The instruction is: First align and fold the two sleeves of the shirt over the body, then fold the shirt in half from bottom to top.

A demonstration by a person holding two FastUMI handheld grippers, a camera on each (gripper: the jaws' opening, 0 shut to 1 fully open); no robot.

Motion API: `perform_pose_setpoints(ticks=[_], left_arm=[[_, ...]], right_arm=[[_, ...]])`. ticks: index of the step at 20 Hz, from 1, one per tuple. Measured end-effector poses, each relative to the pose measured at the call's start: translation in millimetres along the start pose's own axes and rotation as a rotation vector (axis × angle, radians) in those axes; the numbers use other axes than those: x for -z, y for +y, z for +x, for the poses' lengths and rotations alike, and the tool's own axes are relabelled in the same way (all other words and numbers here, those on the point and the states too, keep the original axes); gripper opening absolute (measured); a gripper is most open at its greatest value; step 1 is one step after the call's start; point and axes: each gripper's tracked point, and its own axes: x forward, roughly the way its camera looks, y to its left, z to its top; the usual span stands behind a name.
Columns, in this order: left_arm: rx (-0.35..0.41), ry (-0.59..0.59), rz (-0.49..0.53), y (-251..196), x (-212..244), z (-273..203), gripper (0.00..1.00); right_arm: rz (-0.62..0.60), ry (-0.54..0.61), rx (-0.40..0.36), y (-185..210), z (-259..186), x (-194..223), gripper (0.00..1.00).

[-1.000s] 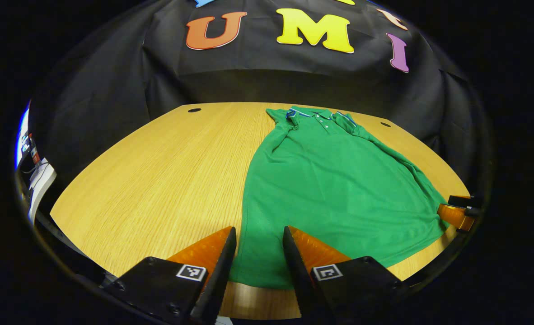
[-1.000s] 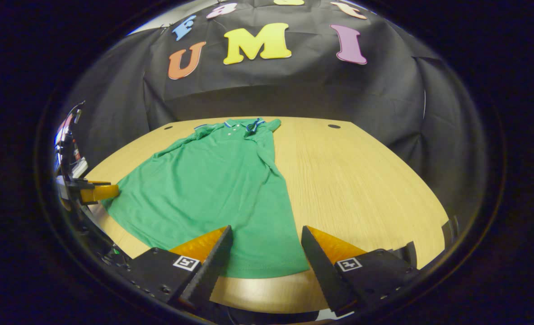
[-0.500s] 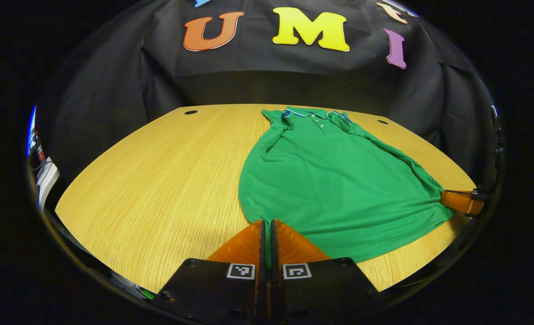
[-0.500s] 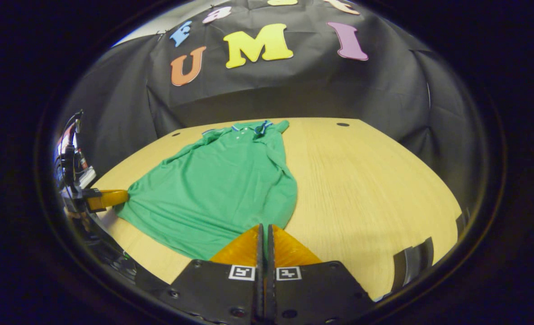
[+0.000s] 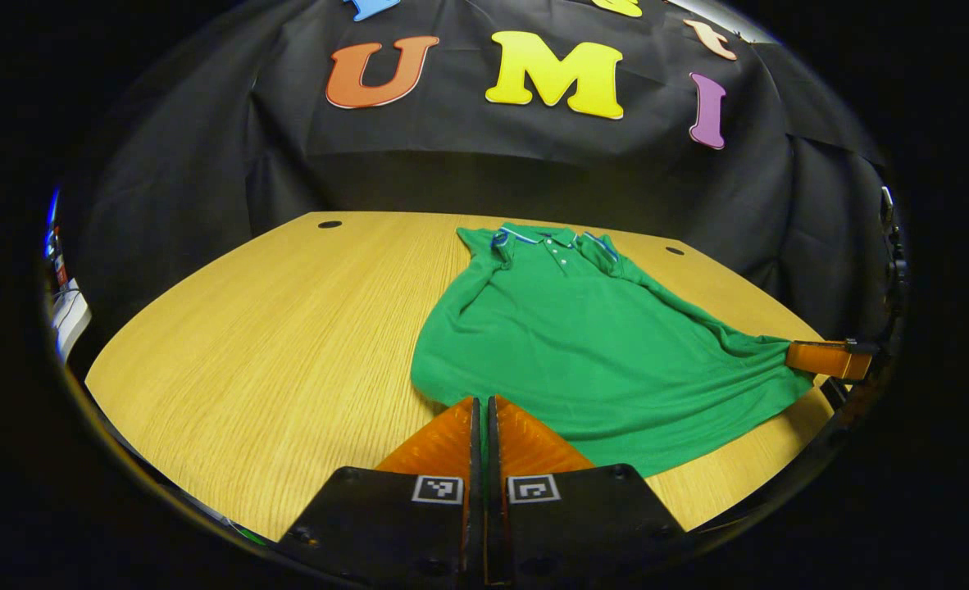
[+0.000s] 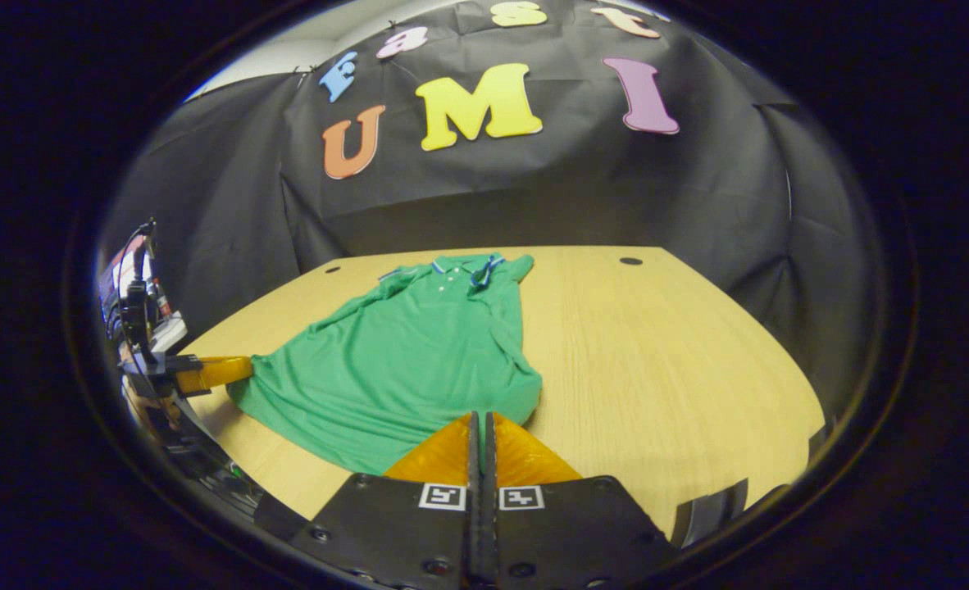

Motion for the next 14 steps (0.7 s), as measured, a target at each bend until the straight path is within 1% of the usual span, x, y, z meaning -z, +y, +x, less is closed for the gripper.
perform_pose_setpoints(ticks=[1,4,7,12,14], left_arm=[[-0.001,-0.020,0.009,-2,-11,2,0.07],[0.009,-0.085,0.034,-10,-49,9,0.08],[0.016,-0.160,0.034,-14,-84,18,0.07],[-0.006,-0.192,0.051,4,-130,58,0.07],[-0.013,-0.222,0.061,10,-154,77,0.07]], right_arm=[[-0.012,-0.017,0.000,1,0,-11,0.00],[-0.029,-0.057,-0.007,8,8,-41,0.00],[-0.022,-0.096,-0.005,12,22,-72,0.00],[-0.075,-0.137,0.052,9,63,-122,0.00],[-0.072,-0.167,0.069,8,81,-149,0.00]])
